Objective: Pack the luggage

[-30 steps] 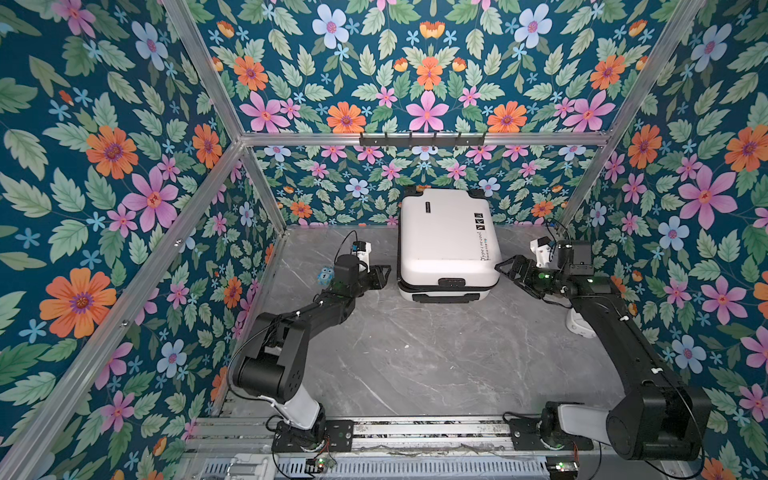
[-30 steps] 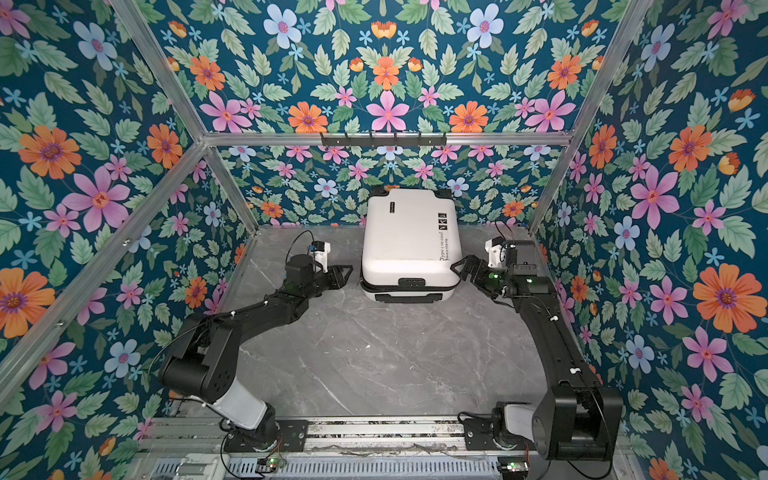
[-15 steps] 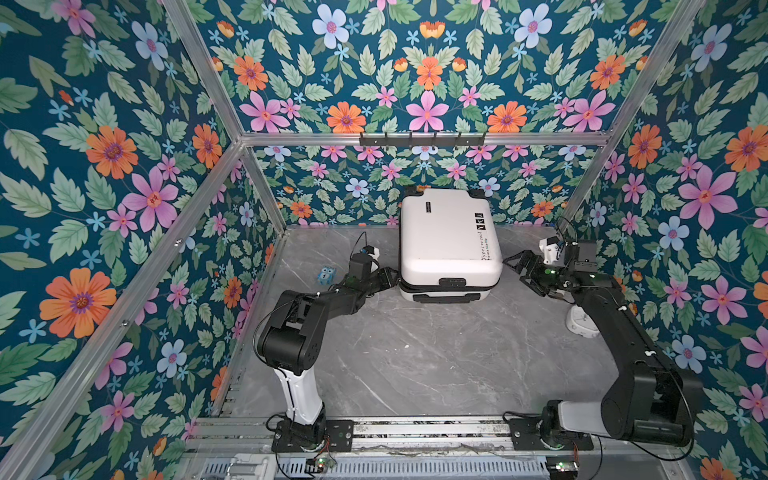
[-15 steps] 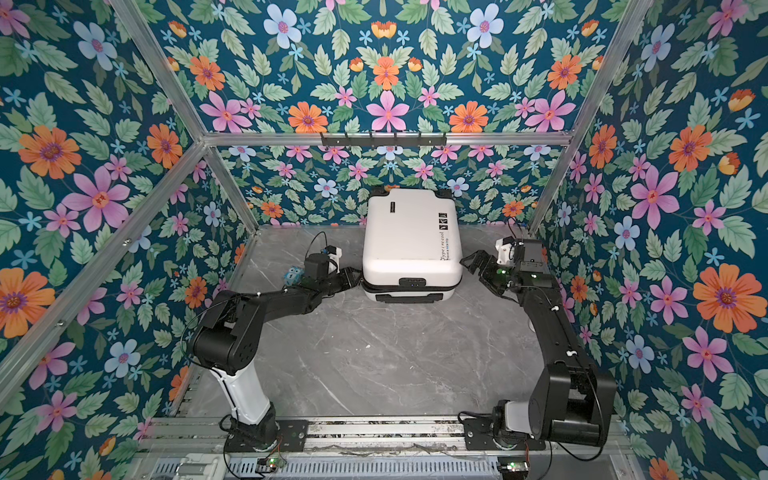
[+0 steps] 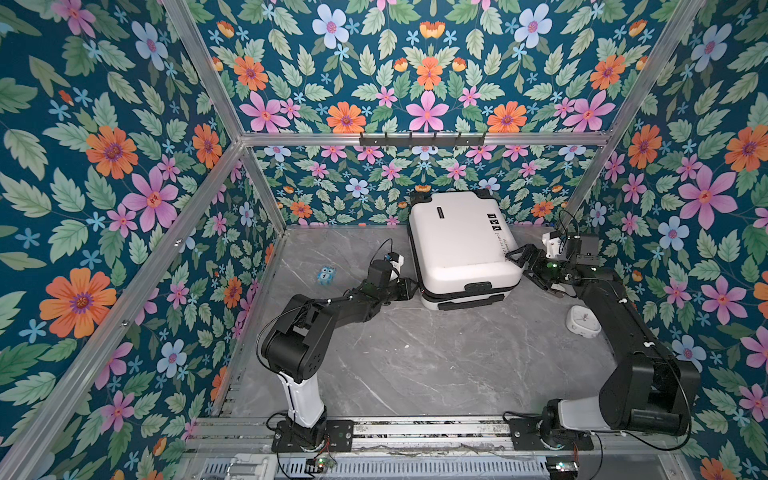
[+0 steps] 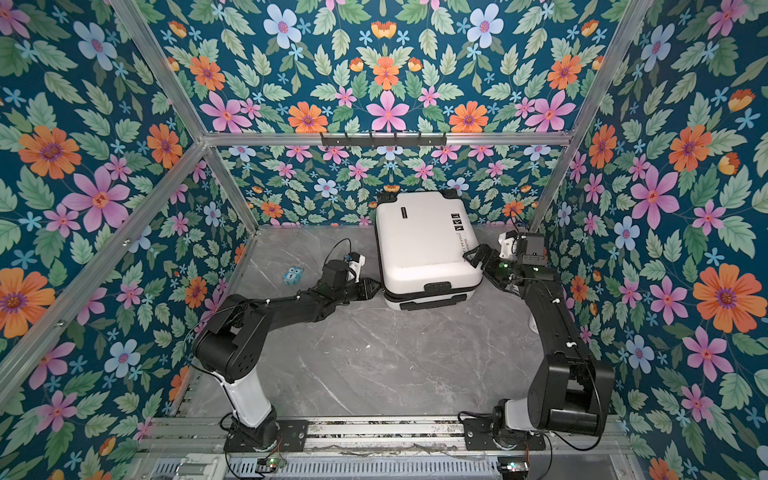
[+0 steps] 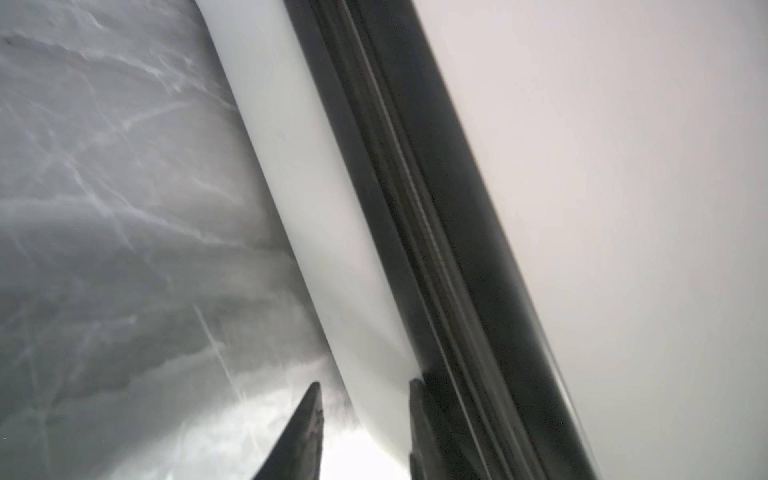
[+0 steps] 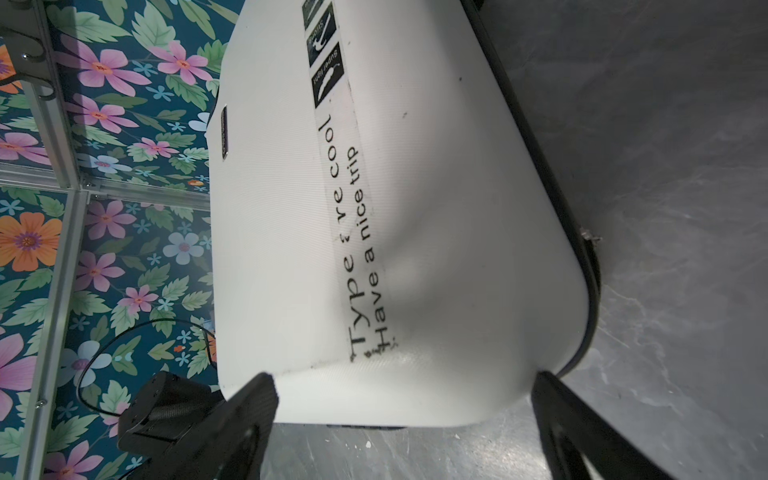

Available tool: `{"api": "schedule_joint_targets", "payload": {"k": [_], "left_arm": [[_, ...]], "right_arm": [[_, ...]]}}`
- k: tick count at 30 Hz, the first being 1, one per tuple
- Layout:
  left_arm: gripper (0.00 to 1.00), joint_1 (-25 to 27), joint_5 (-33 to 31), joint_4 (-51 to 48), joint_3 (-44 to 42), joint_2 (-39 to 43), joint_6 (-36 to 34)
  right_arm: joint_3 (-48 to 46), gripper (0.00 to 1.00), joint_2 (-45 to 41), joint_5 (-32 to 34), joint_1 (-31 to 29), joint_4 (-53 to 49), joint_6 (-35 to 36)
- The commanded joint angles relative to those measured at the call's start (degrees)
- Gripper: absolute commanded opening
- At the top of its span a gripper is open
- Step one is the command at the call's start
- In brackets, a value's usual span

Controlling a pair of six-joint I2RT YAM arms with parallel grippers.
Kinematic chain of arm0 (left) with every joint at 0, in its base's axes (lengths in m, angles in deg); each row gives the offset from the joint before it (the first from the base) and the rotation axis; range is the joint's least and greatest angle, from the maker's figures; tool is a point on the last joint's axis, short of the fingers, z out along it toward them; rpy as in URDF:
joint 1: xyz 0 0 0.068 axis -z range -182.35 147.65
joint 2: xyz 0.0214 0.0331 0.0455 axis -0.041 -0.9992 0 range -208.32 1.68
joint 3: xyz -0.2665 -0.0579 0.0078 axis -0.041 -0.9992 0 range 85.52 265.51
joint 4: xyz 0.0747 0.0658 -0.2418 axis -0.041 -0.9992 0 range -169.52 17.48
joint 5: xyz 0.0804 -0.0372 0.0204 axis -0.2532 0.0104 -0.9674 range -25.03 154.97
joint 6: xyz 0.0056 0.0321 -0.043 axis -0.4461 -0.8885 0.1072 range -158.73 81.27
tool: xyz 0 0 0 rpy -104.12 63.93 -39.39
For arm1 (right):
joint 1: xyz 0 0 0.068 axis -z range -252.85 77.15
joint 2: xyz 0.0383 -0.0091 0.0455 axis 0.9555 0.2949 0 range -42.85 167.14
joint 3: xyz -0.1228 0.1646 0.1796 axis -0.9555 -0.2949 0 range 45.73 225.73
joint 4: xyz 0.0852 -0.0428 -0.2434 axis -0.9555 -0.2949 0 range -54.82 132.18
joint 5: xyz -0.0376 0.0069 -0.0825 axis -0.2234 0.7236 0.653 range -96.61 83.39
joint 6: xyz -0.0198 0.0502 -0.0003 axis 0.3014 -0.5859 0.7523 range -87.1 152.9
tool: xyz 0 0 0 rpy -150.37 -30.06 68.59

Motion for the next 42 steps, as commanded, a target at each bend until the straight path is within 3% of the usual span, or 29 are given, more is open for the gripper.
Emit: {"api": "schedule_joint_targets", "payload": {"k": [1,8,15,18,26,30,39,42], "left_arm": [[0.3,-0.09,1.59,-1.44,-3.41,2.99,-5.52],[0.24,-0.09,7.58,5.6,-11.73,9.03,-11.52],[0.22,-0.09,13.26,10.02,-9.51,6.97,-14.44],[0.26,-0.09,15.38,10.36,-8.65,6.46,-14.8],[0.3,0.49,15.0,3.71,-4.66,2.86,-18.75],[0.24,0.86,15.11,2.44,-2.93,1.47,-19.76],[0.26,0.87,14.91,1.21,-0.53,-0.74,-20.09],[0.22,1.08,14.15,1.17,-0.3,-1.36,-19.85]], "right_arm": [[0.54,0.96,-1.13,-0.72,0.25,-1.7,1.84],[-1.13,0.96,-3.18,-1.04,0.25,-1.72,1.49],[-3.81,0.96,-5.18,-3.03,-0.82,0.08,-0.24],[-4.13,0.96,-5.73,-2.39,-1.96,-0.45,-0.28],[-4.01,0.96,-6.19,-2.02,-2.39,-0.84,-0.76],[-3.66,0.96,-6.03,-2.08,-2.34,-1.0,-0.76],[-3.22,0.96,-6.13,-2.02,-2.39,-1.68,-0.41],[-3.22,0.96,-6.15,-1.94,-2.39,-1.93,-0.24]]}}
